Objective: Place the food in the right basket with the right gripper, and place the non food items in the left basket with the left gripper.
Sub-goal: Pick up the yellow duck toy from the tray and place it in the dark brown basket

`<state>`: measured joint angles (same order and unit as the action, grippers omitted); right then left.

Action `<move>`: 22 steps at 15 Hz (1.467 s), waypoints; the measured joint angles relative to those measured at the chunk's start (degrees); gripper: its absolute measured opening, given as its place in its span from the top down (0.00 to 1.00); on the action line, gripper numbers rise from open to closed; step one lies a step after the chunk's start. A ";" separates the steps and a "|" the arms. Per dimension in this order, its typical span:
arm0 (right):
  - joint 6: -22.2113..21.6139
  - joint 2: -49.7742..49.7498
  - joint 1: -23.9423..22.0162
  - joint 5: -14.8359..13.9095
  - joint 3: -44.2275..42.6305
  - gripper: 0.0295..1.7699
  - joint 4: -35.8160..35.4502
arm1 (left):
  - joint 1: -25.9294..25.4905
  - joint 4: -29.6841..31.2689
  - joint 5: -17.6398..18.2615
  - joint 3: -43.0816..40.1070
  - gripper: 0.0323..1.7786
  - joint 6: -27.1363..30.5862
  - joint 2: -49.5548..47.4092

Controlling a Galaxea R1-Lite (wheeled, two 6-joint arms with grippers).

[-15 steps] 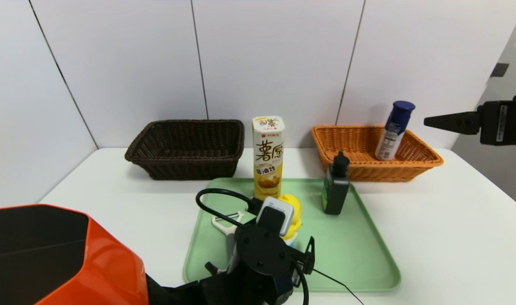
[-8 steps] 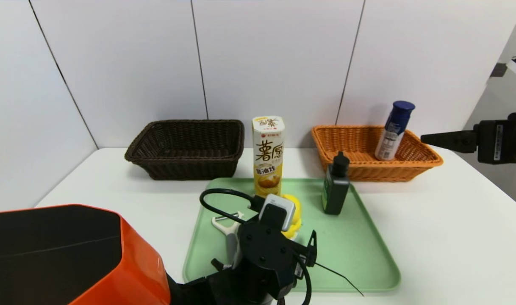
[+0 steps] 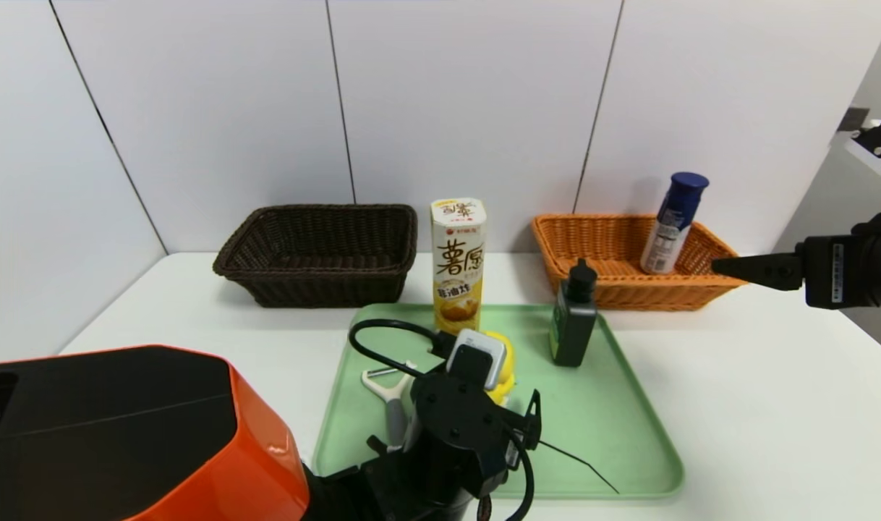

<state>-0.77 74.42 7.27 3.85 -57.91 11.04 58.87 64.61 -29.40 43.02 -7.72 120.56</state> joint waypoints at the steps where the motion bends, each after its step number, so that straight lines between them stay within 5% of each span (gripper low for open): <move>1: 0.00 0.02 0.00 -0.02 0.13 0.04 -0.02 | -0.02 0.05 0.00 0.30 0.05 0.23 0.20; 22: 0.50 -0.85 -0.10 -0.05 2.39 0.04 -0.11 | -1.82 0.13 1.82 1.35 0.05 0.76 1.93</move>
<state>-0.27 73.57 7.17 3.80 -55.52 10.93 57.05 64.74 -27.59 44.37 -6.96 122.49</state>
